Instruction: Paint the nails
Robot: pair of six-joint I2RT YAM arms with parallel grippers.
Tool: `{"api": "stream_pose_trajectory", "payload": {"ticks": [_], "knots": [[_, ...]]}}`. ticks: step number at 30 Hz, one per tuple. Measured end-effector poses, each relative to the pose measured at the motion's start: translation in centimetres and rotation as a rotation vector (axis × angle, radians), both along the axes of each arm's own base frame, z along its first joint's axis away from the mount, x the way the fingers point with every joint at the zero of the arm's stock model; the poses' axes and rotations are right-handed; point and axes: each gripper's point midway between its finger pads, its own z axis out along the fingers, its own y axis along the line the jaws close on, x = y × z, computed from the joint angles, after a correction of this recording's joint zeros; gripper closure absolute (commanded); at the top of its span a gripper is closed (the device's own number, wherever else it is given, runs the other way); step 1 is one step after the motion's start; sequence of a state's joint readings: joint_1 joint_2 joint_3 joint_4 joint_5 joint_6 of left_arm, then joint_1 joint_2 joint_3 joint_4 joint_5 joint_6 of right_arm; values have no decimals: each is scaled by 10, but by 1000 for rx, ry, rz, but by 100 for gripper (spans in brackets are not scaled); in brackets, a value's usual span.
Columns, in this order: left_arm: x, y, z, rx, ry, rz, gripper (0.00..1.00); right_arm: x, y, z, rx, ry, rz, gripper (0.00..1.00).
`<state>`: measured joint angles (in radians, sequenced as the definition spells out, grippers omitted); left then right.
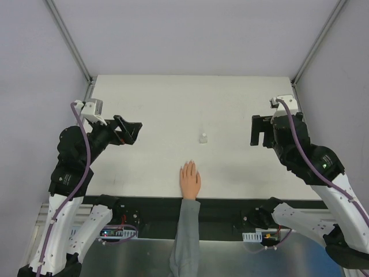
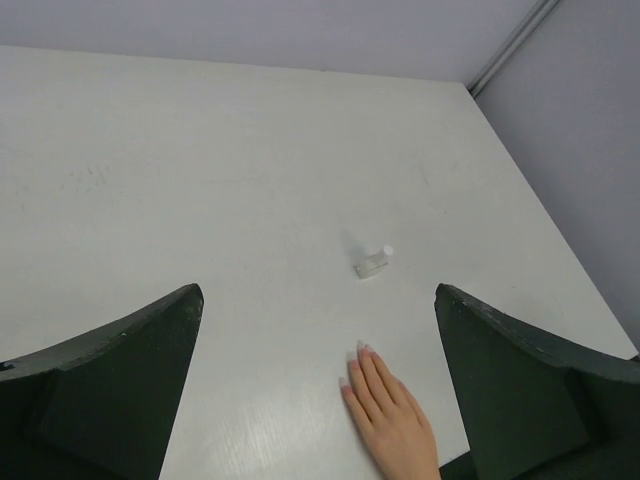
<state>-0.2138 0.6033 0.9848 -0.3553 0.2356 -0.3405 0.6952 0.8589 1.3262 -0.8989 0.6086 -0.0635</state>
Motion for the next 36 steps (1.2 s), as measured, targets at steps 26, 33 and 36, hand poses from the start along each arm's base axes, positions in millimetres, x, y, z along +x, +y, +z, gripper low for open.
{"api": "stream_pose_trajectory", "payload": {"ticks": [26, 33, 36], "knots": [[-26, -15, -68, -81, 211, -74, 1, 165, 182, -188, -109, 581, 215, 37], [-28, -16, -75, -86, 248, -80, 1, 151, 181, -228, -103, 647, 214, 48], [-25, -17, -79, -82, 272, -80, 1, 138, 179, -247, -102, 696, 226, 51]]}}
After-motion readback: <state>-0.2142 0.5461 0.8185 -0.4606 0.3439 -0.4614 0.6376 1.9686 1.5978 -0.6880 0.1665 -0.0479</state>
